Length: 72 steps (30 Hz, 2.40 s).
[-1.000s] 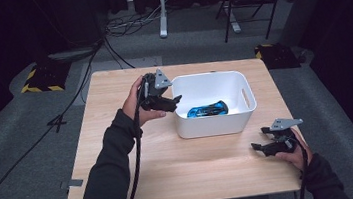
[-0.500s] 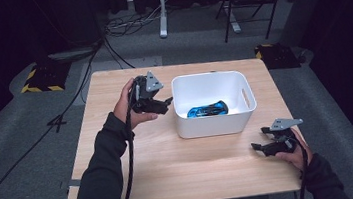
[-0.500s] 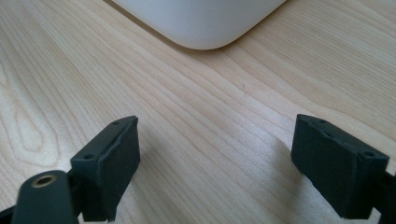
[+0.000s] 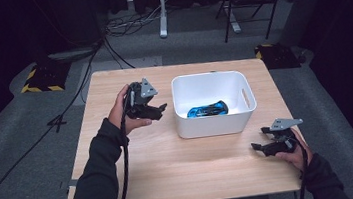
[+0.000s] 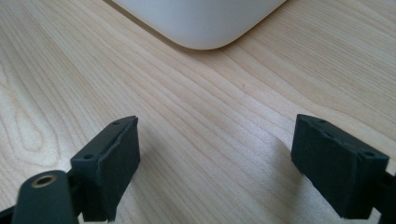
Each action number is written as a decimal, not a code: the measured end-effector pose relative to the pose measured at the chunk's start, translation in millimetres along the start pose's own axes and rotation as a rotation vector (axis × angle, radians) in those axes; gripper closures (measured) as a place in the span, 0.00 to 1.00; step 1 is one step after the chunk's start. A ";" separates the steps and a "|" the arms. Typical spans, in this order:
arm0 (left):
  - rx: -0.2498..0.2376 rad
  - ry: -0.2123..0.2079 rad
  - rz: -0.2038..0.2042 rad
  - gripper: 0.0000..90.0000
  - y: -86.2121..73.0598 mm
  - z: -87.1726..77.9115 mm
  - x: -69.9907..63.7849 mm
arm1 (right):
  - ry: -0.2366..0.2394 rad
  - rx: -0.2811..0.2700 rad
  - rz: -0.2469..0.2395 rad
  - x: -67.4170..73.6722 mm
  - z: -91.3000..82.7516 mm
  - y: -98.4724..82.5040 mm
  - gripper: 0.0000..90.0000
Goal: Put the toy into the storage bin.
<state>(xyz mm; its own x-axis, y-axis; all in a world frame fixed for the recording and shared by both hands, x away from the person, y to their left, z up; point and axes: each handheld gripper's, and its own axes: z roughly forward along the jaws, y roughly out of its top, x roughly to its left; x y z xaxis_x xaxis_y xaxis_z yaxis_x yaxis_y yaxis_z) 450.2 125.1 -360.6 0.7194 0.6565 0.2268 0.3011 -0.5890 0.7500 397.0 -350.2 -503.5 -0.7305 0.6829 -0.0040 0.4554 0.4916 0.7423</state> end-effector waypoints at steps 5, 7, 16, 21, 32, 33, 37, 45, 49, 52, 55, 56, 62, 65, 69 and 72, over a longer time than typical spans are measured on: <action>0.003 0.014 -0.021 0.18 -9.7 4.7 -3.2 | 0.000 0.001 -0.001 0.0 0.0 0.0 0.17; 0.015 0.006 -0.022 0.18 -13.6 5.9 -4.1 | 0.000 0.002 0.000 0.0 -0.1 0.0 0.17; 0.050 0.005 -0.004 0.18 -32.9 7.1 -6.0 | 0.000 0.000 0.000 0.0 0.0 0.0 0.17; 0.082 0.018 0.009 0.18 -42.3 9.4 -9.4 | 0.000 0.000 0.001 0.1 0.0 0.0 0.17; 0.100 -0.007 -0.010 0.18 -59.3 11.9 -16.3 | 0.001 0.002 -0.001 -0.1 -0.1 0.1 0.17; 0.106 -0.007 -0.007 0.18 -60.4 10.9 -16.4 | 0.000 0.000 0.000 0.0 0.0 0.0 0.17; 0.110 -0.005 -0.015 0.18 -67.4 10.5 -19.0 | 0.000 0.000 0.001 0.1 0.0 0.0 0.17; 0.141 0.005 -0.005 0.18 -80.2 7.9 -21.8 | 0.000 0.000 0.000 0.0 0.0 0.0 0.17; 0.124 -0.010 -0.040 0.18 -86.8 6.9 -25.1 | 0.000 0.000 0.000 0.0 0.0 0.0 0.17; 0.144 -0.004 -0.013 0.18 -90.8 3.7 -24.0 | 0.000 0.000 0.000 0.0 0.0 0.0 0.17; 0.141 -0.008 -0.022 0.18 -96.8 2.4 -26.0 | 0.000 0.000 0.000 0.0 0.0 0.0 0.17; 0.143 -0.007 -0.025 0.18 -98.9 1.7 -26.8 | 0.000 0.000 0.000 0.0 0.0 0.0 0.17; 0.159 -0.001 -0.025 0.18 -111.7 -0.9 -30.6 | 0.000 0.000 0.000 0.0 0.0 0.0 0.17; 0.166 0.002 -0.035 0.18 -118.0 -3.0 -32.3 | 0.000 0.000 0.000 0.0 0.0 0.0 0.17; 0.170 0.002 -0.043 0.18 -125.6 -5.1 -34.7 | 0.000 0.000 0.000 0.0 0.0 0.0 0.17; 0.181 -0.013 -0.075 0.18 -128.9 -8.4 -34.1 | 0.000 0.000 0.001 0.1 0.0 0.0 0.17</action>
<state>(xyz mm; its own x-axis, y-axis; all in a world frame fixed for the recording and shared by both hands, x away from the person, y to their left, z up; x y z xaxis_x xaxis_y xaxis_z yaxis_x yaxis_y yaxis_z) 381.6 182.7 -459.9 0.6987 0.6960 0.1654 0.4608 -0.6146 0.6403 397.0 -350.1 -503.5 -0.7298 0.6837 -0.0031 0.4564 0.4905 0.7424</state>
